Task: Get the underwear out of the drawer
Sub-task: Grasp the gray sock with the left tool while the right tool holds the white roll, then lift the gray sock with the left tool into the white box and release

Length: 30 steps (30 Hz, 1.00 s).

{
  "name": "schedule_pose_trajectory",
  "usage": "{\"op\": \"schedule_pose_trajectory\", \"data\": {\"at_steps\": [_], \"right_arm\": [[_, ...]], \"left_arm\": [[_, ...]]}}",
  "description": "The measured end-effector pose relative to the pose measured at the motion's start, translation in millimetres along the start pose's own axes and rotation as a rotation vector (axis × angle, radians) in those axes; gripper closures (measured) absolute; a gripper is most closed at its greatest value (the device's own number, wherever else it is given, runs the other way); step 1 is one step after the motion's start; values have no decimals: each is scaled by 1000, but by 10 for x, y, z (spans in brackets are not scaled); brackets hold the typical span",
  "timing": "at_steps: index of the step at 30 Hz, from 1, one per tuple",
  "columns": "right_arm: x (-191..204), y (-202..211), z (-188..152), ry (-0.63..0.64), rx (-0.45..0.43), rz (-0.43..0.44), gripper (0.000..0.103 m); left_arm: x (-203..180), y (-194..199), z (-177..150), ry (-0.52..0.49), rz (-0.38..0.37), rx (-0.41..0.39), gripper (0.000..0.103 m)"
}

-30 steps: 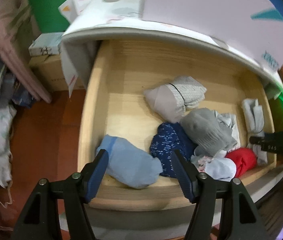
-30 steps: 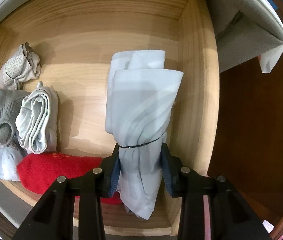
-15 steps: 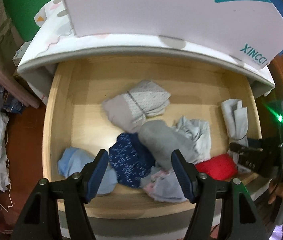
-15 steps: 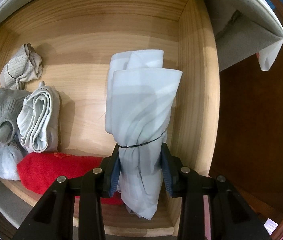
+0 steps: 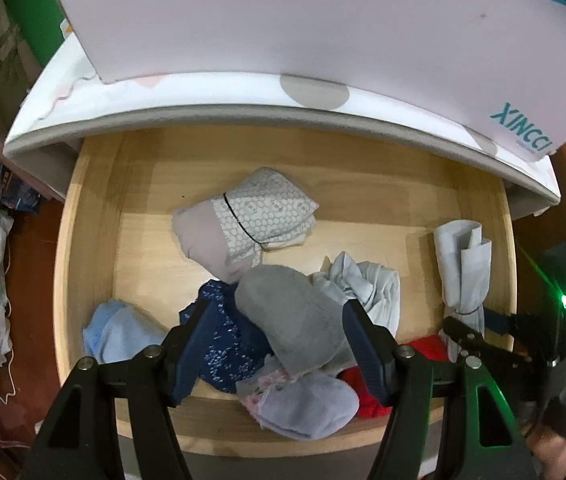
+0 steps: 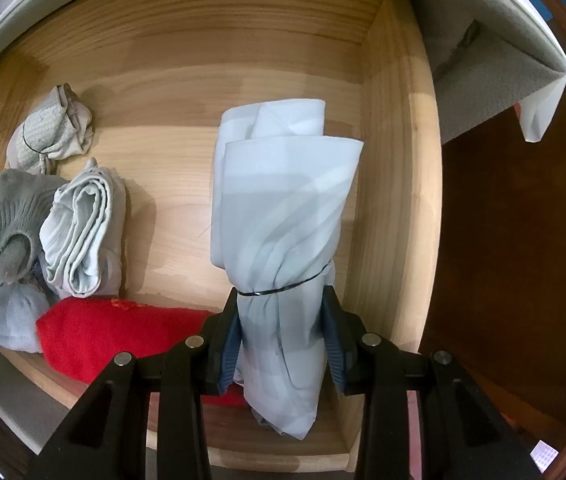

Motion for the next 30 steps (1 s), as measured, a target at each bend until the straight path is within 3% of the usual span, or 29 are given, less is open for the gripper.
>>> {"op": "schedule_pose_trajectory", "data": {"at_steps": [8,10,12,13,21,30], "right_arm": [[10,68,-47,0,-2,4,68],[12,69,-51,0,-2,5,68],[14,73,-58,2,-1,5,67],[16,70,-56,1,-1,5,67],[55,64,-63,1,0,2,67],[64,50,-76,2,-4,3,66]], "left_arm": [[-122,-244,33,8,11,37,36],[-130,-267,27,2,20,33,44],[-126,-287,30,-25,62,25,63],[-126,-295,27,-31,65,25,66],[-70,-344,52,-11,51,32,66],[-133,-469,65,-25,80,58,59]]}}
Point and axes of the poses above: each gripper's, at about its wrist camera, not at the fingertips, and y roughly against the way its jaws point, x to its left, z to its top, the point moved 5 cm from there along -y, roughly the way its jaws point, and after that the axes turned 3 degrees about z, right-handed, at the moved point
